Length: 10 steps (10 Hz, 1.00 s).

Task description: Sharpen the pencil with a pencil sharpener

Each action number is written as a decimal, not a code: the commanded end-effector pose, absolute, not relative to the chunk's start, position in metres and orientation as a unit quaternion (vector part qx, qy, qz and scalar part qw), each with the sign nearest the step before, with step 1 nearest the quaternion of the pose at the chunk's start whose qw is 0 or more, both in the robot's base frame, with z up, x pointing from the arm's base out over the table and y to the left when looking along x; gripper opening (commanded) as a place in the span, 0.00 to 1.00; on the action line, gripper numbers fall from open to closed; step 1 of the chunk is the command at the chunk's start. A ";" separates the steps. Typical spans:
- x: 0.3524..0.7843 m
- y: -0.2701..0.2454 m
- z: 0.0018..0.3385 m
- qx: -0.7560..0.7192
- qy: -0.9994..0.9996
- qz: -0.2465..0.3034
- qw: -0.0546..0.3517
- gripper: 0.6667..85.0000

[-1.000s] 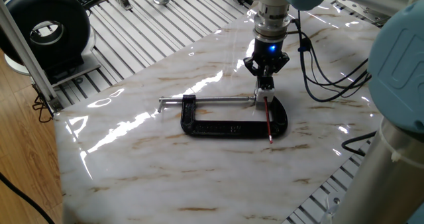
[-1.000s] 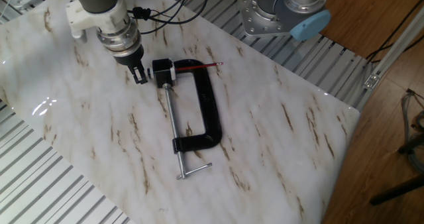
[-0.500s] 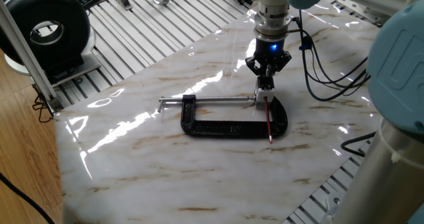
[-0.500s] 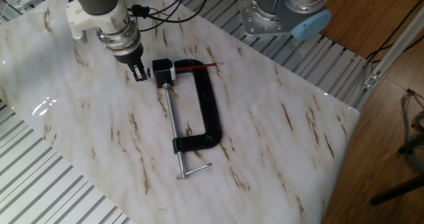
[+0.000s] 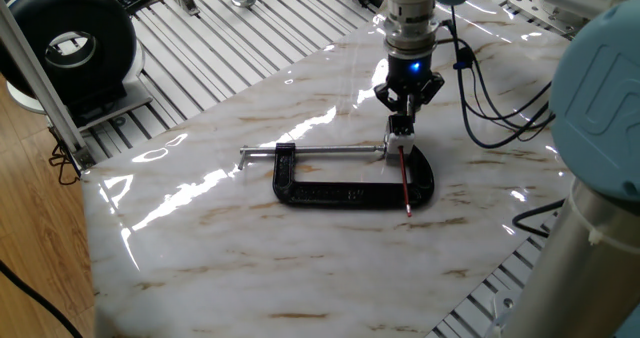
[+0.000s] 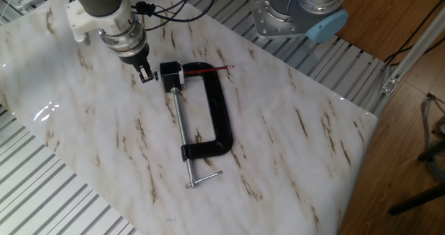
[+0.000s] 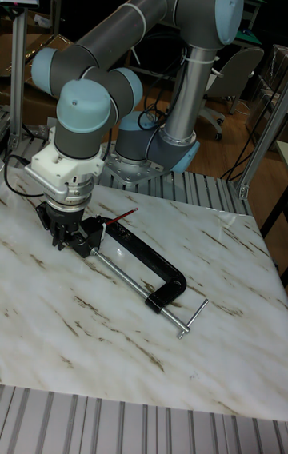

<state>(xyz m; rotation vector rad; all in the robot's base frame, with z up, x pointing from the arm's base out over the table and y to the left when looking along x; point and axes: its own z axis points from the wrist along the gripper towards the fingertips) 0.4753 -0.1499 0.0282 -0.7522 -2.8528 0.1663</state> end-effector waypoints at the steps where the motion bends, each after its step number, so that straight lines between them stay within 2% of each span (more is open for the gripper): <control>1: 0.477 -0.147 0.037 -0.258 -0.959 0.059 0.103 0.00; 6: 0.483 -0.139 0.050 -0.262 -0.958 0.052 0.108 0.00; 10: 0.481 -0.155 0.057 -0.250 -0.961 0.046 0.110 0.00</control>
